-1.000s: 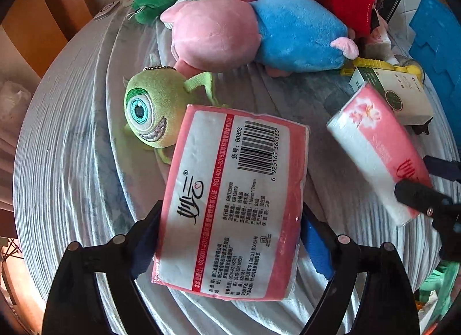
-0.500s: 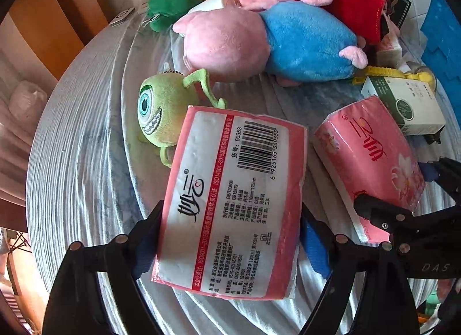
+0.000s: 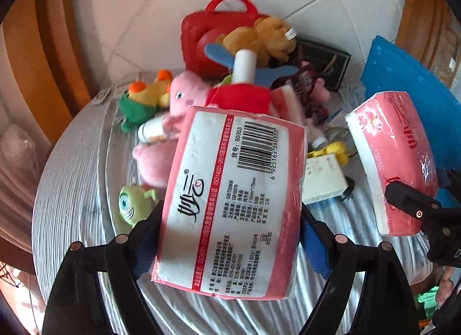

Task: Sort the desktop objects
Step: 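Carry both tissue packs into the blue crate and open both tools, then withdraw both tools from the crate back over the table, then grasp the green monster plush with the left tool while the right tool grasps the tape roll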

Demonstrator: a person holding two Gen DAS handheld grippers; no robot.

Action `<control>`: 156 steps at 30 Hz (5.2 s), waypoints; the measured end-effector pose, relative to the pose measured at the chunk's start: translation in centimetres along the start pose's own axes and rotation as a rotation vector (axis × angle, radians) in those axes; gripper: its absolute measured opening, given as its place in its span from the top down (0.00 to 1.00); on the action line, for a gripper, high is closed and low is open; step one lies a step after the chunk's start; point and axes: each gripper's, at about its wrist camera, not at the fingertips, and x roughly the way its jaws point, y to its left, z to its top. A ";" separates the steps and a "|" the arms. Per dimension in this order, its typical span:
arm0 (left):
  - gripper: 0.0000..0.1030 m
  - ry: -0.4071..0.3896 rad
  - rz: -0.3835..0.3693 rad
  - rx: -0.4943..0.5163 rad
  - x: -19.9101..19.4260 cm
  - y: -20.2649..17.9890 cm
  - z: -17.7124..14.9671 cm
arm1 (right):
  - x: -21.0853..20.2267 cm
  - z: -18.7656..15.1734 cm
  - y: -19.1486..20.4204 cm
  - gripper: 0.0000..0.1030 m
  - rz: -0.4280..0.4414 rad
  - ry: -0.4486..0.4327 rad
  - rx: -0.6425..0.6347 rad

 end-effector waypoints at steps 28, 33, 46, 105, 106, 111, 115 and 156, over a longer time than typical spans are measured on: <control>0.18 -0.084 -0.320 0.405 -5.0 -54.4 12.9 | -21.8 -3.7 -43.9 0.14 -0.475 -0.190 0.255; 0.16 -0.079 -0.289 0.431 -4.6 -55.9 12.0 | -20.8 -5.3 -45.9 0.14 -0.495 -0.149 0.256; 0.03 -0.115 -0.240 0.406 -5.2 -55.5 11.2 | -20.2 -6.4 -47.2 0.10 -0.500 -0.128 0.233; 0.03 0.144 0.364 -0.239 8.6 12.8 -3.8 | -1.8 -0.5 -9.9 0.00 -0.074 -0.083 0.016; 0.03 0.151 0.365 -0.247 9.2 13.3 -4.1 | -0.1 -0.9 -10.0 0.00 -0.087 -0.044 0.017; 0.03 0.152 0.357 -0.258 13.0 14.5 -2.6 | 4.4 -1.3 -12.0 0.00 -0.137 0.057 0.051; 0.32 0.201 0.338 -0.256 16.4 14.9 -1.4 | 8.0 -0.4 -14.5 0.00 -0.170 0.106 0.095; 0.51 -0.123 0.155 -0.049 -1.1 -1.7 3.9 | -9.4 1.0 -13.4 0.88 -0.221 -0.315 0.151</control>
